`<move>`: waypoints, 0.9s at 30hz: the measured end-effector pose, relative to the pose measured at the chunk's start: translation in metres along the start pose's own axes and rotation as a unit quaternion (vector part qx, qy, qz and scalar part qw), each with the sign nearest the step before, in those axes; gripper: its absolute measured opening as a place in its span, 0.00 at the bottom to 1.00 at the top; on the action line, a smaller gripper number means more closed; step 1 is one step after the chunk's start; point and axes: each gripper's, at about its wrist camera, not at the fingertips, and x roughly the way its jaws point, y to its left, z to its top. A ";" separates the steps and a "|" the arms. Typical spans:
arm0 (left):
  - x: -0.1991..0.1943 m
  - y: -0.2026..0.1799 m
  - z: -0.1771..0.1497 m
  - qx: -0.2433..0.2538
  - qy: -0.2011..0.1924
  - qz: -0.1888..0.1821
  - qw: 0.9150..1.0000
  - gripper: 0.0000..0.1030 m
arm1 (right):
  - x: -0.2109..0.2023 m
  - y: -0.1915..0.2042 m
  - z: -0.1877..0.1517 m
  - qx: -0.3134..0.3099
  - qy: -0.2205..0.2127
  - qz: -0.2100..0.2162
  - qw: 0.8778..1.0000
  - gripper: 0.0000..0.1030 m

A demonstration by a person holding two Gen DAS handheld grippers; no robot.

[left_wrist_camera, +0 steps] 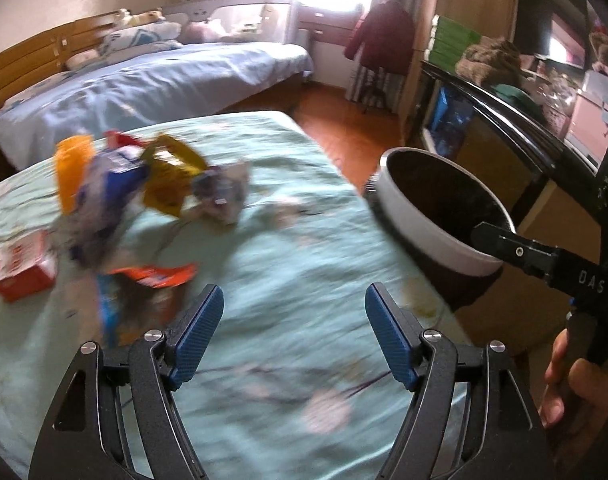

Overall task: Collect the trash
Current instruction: 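Move both open tools back to the remaining trash on the table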

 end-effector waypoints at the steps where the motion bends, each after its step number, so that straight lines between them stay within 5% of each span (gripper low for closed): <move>1: -0.004 0.007 -0.002 -0.005 -0.002 0.004 1.000 0.73 | 0.002 0.005 -0.002 -0.003 0.002 0.004 1.000 0.78; 27: -0.060 0.165 -0.051 -0.094 -0.014 0.099 0.991 0.73 | 0.045 0.131 -0.042 -0.097 0.068 0.082 0.990 0.78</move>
